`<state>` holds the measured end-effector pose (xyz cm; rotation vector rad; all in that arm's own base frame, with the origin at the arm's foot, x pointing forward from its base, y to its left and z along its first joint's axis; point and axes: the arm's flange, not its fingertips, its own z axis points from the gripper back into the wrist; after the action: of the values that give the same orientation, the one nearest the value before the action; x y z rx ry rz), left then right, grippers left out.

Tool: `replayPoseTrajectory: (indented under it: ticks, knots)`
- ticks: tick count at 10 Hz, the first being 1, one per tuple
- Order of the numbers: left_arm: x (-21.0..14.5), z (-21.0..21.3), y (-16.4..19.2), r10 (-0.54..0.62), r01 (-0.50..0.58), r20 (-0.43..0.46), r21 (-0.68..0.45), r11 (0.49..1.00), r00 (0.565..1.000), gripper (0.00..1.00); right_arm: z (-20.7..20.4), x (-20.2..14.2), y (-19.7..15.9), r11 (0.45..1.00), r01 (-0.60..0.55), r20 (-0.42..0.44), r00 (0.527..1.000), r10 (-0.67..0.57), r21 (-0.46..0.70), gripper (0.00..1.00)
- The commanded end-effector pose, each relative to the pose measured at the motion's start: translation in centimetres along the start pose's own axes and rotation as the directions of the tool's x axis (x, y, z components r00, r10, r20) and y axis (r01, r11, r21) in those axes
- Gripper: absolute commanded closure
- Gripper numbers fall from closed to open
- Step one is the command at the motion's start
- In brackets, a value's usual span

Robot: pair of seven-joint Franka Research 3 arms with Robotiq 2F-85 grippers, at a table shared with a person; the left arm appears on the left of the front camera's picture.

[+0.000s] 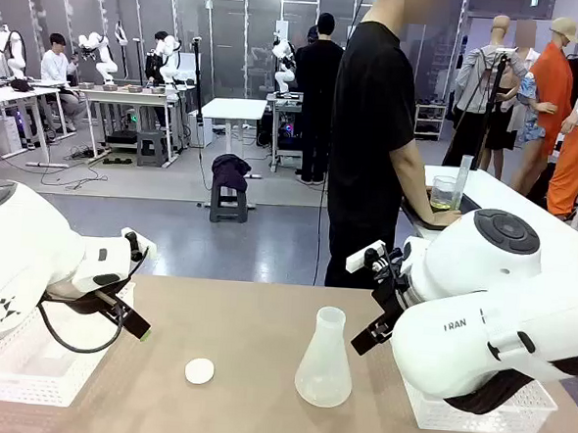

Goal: Prepare the solutions needed for the experiment.
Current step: Pick up the Plastic Funnel and insert it into the Big flask.

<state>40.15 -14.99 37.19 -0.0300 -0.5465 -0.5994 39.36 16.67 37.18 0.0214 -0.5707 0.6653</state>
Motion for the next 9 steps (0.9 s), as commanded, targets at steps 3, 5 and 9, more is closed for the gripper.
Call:
replayPoseTrajectory:
  ticks: [3,5,9]
  knots:
    - [0.01,0.00,-0.02,0.000,0.000,0.000,0.000,1.000,1.000,0.00,0.00,0.00,0.00,1.000,0.000,0.000,1.000,0.000,0.000,0.00]
    - [0.01,0.00,-0.02,0.000,0.000,0.000,0.000,1.000,1.000,0.00,0.00,0.00,0.00,1.000,0.000,0.000,1.000,0.000,0.000,0.00]
    - [0.01,0.00,-0.02,0.000,0.000,0.000,0.000,1.000,1.000,0.00,0.00,0.00,0.00,1.000,0.000,0.000,1.000,0.000,0.000,0.00]
